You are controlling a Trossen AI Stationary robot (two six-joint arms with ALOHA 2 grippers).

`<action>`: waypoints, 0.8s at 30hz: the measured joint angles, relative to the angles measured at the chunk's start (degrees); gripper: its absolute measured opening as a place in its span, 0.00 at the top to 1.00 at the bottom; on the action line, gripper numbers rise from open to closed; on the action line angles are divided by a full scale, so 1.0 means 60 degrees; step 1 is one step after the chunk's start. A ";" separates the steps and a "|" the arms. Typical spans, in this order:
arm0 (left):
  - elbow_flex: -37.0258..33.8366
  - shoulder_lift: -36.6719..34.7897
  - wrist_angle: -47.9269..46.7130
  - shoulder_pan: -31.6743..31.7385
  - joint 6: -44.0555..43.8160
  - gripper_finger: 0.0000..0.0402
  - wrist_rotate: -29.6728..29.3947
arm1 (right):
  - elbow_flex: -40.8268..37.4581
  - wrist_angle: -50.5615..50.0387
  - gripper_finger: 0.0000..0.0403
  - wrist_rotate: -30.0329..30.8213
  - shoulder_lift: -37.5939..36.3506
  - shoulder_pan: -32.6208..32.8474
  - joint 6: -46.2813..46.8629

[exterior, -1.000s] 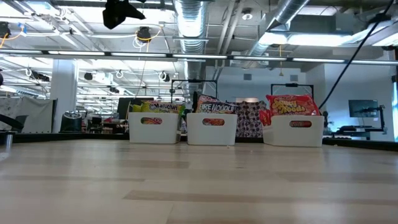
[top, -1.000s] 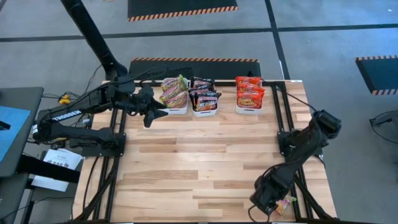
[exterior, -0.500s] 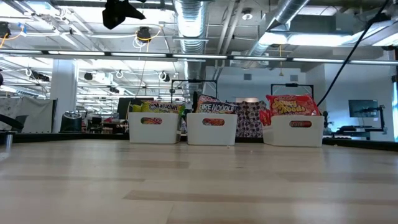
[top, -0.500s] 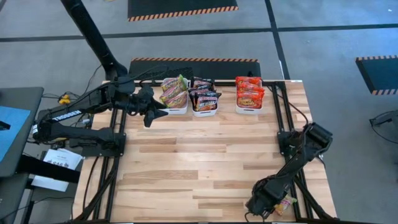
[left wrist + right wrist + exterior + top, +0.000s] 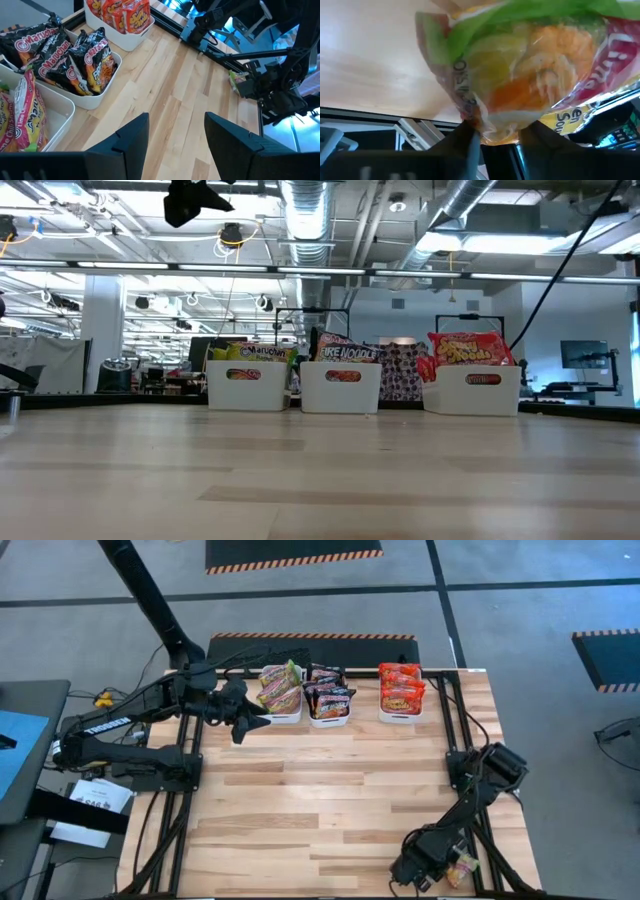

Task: Sort Maruchan noodles
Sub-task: Put the green noodle pack into the left white bin

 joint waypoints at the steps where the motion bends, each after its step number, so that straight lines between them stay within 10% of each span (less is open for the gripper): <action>1: 0.0000 0.0000 0.0000 0.0000 0.0000 0.55 0.0000 | 0.0000 0.0010 0.64 -0.0002 0.0004 -0.0030 0.0032; 16: 0.0000 -0.0010 0.0001 0.0000 0.0131 0.55 0.0114 | 0.0120 -0.0062 0.93 -0.0461 -0.0239 -0.0466 -0.0019; 24: 0.0000 -0.0033 0.0000 -0.0004 0.0360 0.55 0.0807 | 0.1670 -0.0378 0.96 0.2326 -0.0866 -0.1008 0.0406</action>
